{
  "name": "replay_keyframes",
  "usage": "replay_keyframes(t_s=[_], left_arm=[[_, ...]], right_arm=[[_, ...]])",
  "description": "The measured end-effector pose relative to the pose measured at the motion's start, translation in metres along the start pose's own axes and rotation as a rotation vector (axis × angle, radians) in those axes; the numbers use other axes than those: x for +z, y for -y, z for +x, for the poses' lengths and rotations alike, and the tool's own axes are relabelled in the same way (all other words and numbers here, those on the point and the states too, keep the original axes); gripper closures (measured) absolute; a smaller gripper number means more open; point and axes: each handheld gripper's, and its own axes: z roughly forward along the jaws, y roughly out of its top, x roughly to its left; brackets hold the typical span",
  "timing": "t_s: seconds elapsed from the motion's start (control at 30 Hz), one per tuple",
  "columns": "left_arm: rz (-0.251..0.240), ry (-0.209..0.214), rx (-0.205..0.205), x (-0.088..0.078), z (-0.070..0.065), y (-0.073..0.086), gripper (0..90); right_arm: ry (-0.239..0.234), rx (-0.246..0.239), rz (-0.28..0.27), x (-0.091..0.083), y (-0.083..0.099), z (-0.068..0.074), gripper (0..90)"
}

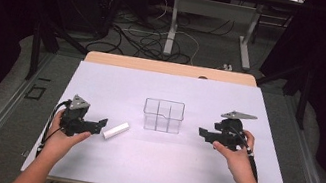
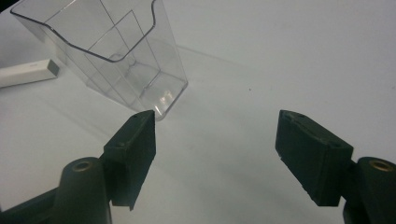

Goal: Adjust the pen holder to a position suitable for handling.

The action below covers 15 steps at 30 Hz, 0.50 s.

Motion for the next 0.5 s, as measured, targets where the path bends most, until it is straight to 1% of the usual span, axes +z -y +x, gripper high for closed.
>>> replay_keyframes(t_s=[0.03, 0.07, 0.1, 0.13, 0.2, 0.23, 0.27, 0.33, 0.37, 0.43, 0.5], left_arm=[[0.011, 0.007, 0.013, 0.001, 0.000, -0.002, 15.8], [0.012, 0.010, 0.013, 0.002, -0.002, -0.003, 15.8], [0.020, 0.017, 0.026, 0.003, -0.003, -0.004, 16.3], [0.021, 0.023, 0.025, 0.004, -0.005, -0.005, 16.8], [0.030, 0.028, 0.043, 0.007, -0.008, -0.007, 18.9], [0.039, 0.031, 0.057, 0.008, -0.009, -0.008, 20.0], [0.046, 0.038, 0.054, 0.010, -0.011, -0.009, 20.3], [0.067, 0.055, 0.071, 0.013, -0.013, -0.010, 23.0], [0.078, 0.058, 0.085, 0.014, -0.015, -0.010, 23.4], [0.086, 0.069, 0.094, 0.018, -0.018, -0.010, 25.3], [0.106, 0.069, 0.112, 0.021, -0.021, -0.009, 27.4]], right_arm=[[0.001, -0.004, 0.000, -0.001, 0.001, 0.000, 28.1], [0.004, -0.008, 0.004, -0.001, 0.002, 0.000, 27.1], [0.009, -0.014, 0.006, -0.001, 0.002, 0.000, 24.8], [0.016, -0.027, 0.008, -0.002, 0.002, 0.000, 22.6], [0.030, -0.036, 0.007, -0.002, 0.002, 0.000, 21.1], [0.037, -0.033, 0.007, -0.002, 0.001, -0.001, 19.9], [0.039, -0.030, 0.005, -0.002, 0.001, -0.001, 18.5], [0.041, -0.023, -0.001, -0.002, 0.001, -0.002, 16.4], [0.046, -0.025, -0.002, -0.002, 0.002, -0.002, 16.1], [0.045, -0.024, 0.004, -0.002, 0.002, -0.002, 16.1], [0.042, -0.031, 0.008, -0.002, 0.003, -0.003, 16.0]])
